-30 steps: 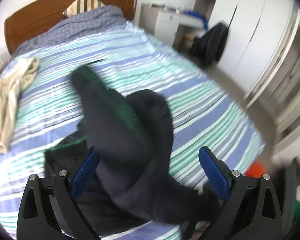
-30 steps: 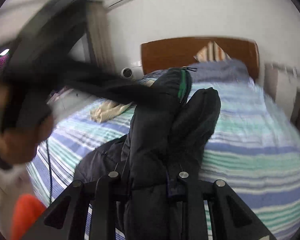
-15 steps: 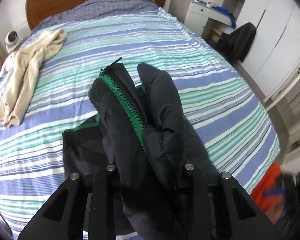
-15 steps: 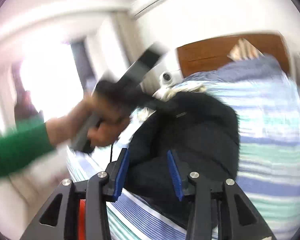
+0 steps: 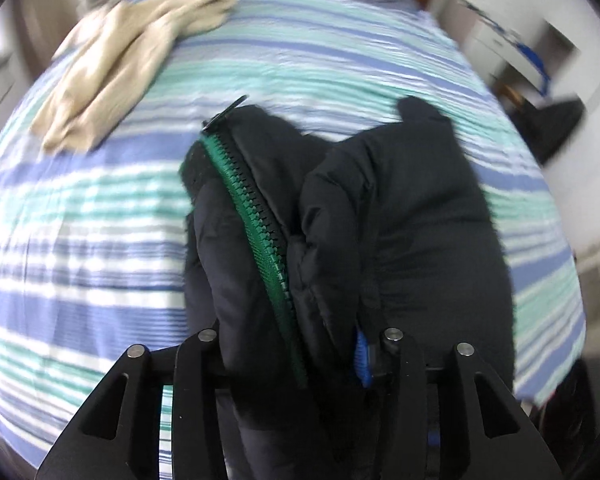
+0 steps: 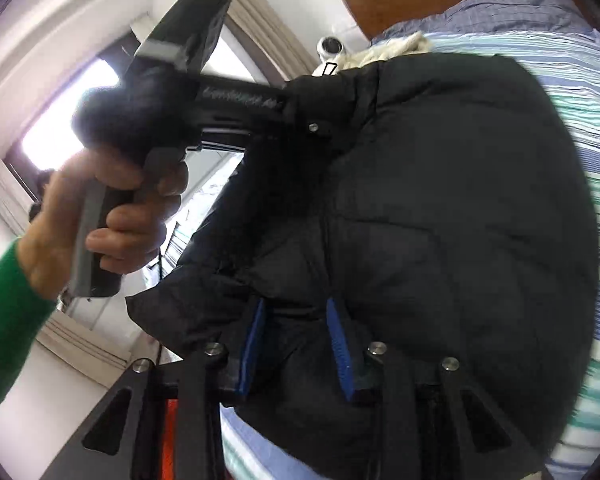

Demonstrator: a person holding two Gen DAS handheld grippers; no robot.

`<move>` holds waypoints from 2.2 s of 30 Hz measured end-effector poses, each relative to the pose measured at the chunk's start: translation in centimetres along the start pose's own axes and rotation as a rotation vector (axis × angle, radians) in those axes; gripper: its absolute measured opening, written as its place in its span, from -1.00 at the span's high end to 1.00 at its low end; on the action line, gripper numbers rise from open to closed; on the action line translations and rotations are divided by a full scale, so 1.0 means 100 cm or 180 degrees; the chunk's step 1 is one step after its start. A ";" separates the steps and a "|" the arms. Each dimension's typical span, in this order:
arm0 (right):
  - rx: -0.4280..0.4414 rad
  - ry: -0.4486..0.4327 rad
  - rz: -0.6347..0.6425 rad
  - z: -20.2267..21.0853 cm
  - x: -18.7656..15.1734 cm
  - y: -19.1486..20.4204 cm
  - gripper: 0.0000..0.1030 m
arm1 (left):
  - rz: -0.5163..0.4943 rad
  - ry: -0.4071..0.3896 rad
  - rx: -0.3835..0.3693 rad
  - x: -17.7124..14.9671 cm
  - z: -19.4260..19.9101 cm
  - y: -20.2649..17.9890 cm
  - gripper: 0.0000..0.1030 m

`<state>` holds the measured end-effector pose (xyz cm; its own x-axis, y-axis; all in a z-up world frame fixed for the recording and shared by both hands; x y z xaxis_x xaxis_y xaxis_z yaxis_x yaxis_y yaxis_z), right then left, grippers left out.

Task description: Fold large clothes

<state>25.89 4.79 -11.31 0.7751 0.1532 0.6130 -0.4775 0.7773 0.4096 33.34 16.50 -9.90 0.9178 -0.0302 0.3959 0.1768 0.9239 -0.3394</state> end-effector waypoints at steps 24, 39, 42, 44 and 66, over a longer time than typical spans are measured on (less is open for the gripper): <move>-0.0196 0.0355 -0.0063 0.082 0.054 0.000 0.49 | 0.1107 -0.0237 -0.0588 -0.031 -0.063 0.077 -0.19; -0.2186 0.0855 0.0391 -0.071 0.132 -0.121 0.46 | 0.1172 -0.0257 -0.0662 -0.037 -0.070 0.094 -0.19; -0.2108 0.0788 0.0330 -0.073 0.138 -0.120 0.46 | 0.1134 -0.0244 -0.0659 -0.038 -0.068 0.094 -0.20; -0.1956 0.0680 0.0290 -0.077 0.137 -0.119 0.44 | 0.1104 -0.0246 -0.0651 -0.039 -0.067 0.094 -0.20; -0.0988 -0.0063 0.0384 0.012 -0.054 -0.045 0.56 | 0.1008 -0.0311 -0.0601 -0.044 -0.062 0.085 -0.29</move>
<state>23.38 -0.32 -15.61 0.7110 0.2458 0.6588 -0.4140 0.9036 0.1097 33.04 22.10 -19.81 0.9008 0.2907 0.3226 -0.0395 0.7947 -0.6057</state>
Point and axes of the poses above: each gripper's, at about its wrist camera, not at the fingertips, and z roughly against the way its jaws point, y to its left, x to its top, the point moved 6 cm from there along -z, roughly the way its jaws point, and after that the axes turned 10 degrees about -x, right-handed, at the moved point
